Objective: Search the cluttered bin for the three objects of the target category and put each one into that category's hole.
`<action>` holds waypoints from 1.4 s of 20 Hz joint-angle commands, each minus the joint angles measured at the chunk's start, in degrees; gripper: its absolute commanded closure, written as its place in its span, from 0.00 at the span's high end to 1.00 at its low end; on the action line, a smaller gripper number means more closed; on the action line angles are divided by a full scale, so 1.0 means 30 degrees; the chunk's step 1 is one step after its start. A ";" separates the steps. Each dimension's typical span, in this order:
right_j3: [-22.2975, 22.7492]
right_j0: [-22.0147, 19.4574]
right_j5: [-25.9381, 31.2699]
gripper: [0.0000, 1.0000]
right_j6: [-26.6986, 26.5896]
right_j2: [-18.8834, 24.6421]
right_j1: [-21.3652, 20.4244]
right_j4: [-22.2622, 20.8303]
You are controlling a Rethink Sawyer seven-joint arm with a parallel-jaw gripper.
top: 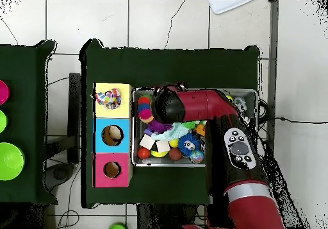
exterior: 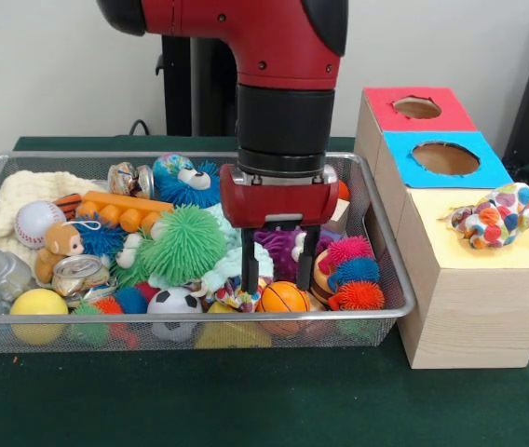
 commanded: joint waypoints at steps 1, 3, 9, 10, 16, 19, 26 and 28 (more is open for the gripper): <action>0.0501 0.0055 0.0638 1.00 -0.0371 -0.0384 0.1142 -0.1861; 0.0388 -0.0057 0.0816 1.00 -0.0503 -0.0300 0.1252 -0.2005; 0.0118 -0.0066 0.2225 1.00 -0.1087 -0.0272 0.1295 -0.2347; 0.0121 -0.0079 0.2265 1.00 -0.1053 -0.0254 0.1311 -0.2347; -0.0224 0.0071 0.2971 1.00 -0.1388 -0.0480 0.1519 -0.2825; -0.0467 0.0097 0.3857 1.00 -0.1721 -0.0544 0.1528 -0.2936; -0.0975 0.0054 0.4303 1.00 -0.2082 -0.0445 0.1669 -0.3555; -0.1108 0.0014 0.4493 1.00 -0.2149 -0.0333 0.1782 -0.3673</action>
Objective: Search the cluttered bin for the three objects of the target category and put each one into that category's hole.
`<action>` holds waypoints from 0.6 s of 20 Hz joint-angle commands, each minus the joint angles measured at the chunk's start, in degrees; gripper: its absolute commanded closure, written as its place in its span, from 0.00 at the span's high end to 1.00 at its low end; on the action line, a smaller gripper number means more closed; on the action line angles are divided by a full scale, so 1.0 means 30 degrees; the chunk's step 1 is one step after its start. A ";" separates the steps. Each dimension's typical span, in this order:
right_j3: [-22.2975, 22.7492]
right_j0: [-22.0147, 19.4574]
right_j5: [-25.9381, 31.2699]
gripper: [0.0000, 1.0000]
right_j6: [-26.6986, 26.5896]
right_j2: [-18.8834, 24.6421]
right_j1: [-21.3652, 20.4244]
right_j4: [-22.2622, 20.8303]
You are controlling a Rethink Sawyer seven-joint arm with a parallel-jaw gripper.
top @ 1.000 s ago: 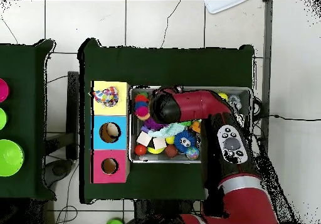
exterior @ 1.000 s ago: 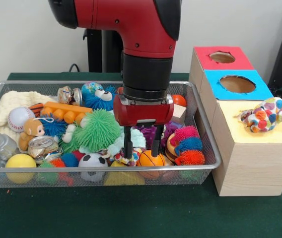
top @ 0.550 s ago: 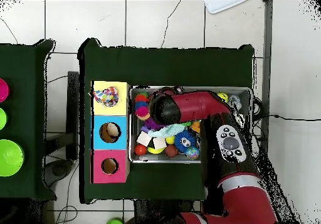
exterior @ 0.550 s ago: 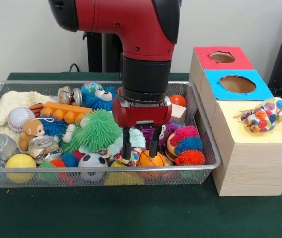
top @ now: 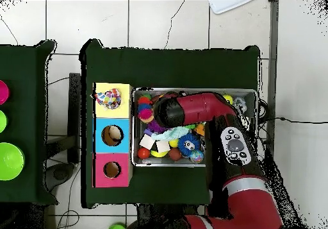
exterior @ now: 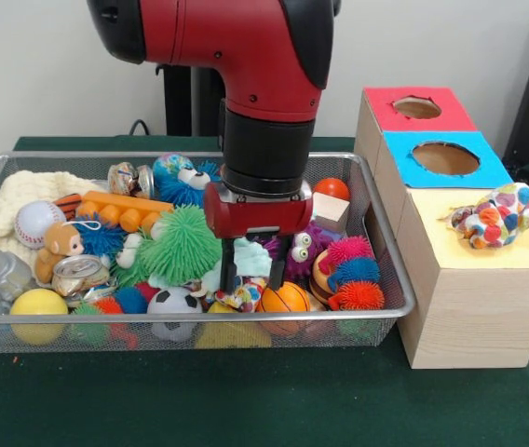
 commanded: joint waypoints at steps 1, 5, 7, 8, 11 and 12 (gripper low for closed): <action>-0.0793 -0.0047 0.2837 1.00 -0.2121 -0.0104 0.0955 -0.1422; -0.0781 -0.0214 0.2496 1.00 -0.2075 0.0068 0.1021 -0.1560; -0.0852 -0.0292 0.2152 1.00 -0.1936 0.0127 0.1168 -0.1606; -0.0829 -0.0392 0.1880 1.00 -0.1794 0.0227 0.1291 -0.1532; -0.0861 -0.0406 0.1234 1.00 -0.1283 0.0189 0.1470 -0.1515; -0.0857 -0.0405 0.1225 1.00 -0.1262 0.0188 0.1505 -0.1505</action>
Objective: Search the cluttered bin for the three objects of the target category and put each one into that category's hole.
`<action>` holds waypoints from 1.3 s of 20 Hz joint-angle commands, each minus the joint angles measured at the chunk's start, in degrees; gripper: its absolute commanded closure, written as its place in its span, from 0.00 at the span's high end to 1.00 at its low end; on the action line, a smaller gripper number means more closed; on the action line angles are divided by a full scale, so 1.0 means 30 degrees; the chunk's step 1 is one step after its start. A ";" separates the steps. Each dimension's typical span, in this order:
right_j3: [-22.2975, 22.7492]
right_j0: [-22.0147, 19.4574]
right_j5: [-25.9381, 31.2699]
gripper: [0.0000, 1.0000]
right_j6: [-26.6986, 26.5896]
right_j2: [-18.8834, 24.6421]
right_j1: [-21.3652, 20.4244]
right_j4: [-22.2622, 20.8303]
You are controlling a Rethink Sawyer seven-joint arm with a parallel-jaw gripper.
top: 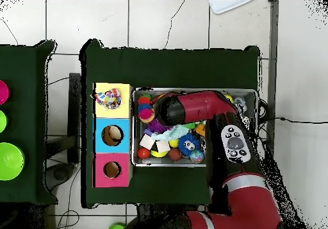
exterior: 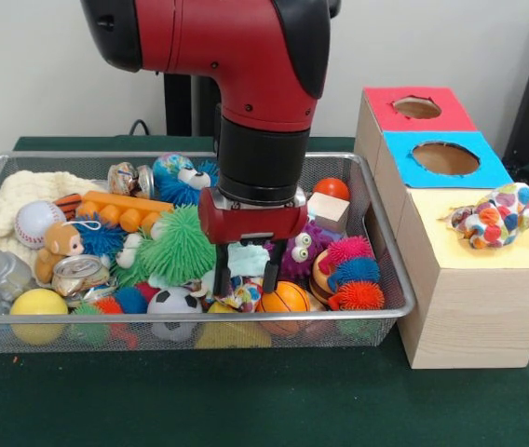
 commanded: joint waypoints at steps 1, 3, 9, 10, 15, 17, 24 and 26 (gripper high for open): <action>-0.0309 -0.0405 0.0631 1.00 -0.1241 0.0185 0.1181 -0.1336; -0.0432 -0.0333 0.0765 1.00 -0.1334 0.0151 0.1315 -0.1391; -0.0749 -0.0043 0.1238 1.00 -0.1413 -0.0212 0.1664 -0.1603; -0.0755 -0.0041 0.1412 1.00 -0.1459 -0.0209 0.1661 -0.1549; -0.0807 -0.0150 0.2503 1.00 -0.1450 -0.0138 0.1679 -0.0936; -0.0910 -0.0053 0.2863 1.00 -0.1768 -0.0180 0.1684 -0.1053; -0.0586 -0.0153 0.3667 1.00 -0.1682 -0.0176 0.1615 -0.0710; -0.0581 -0.0124 0.3802 1.00 -0.1554 -0.0230 0.1652 -0.0681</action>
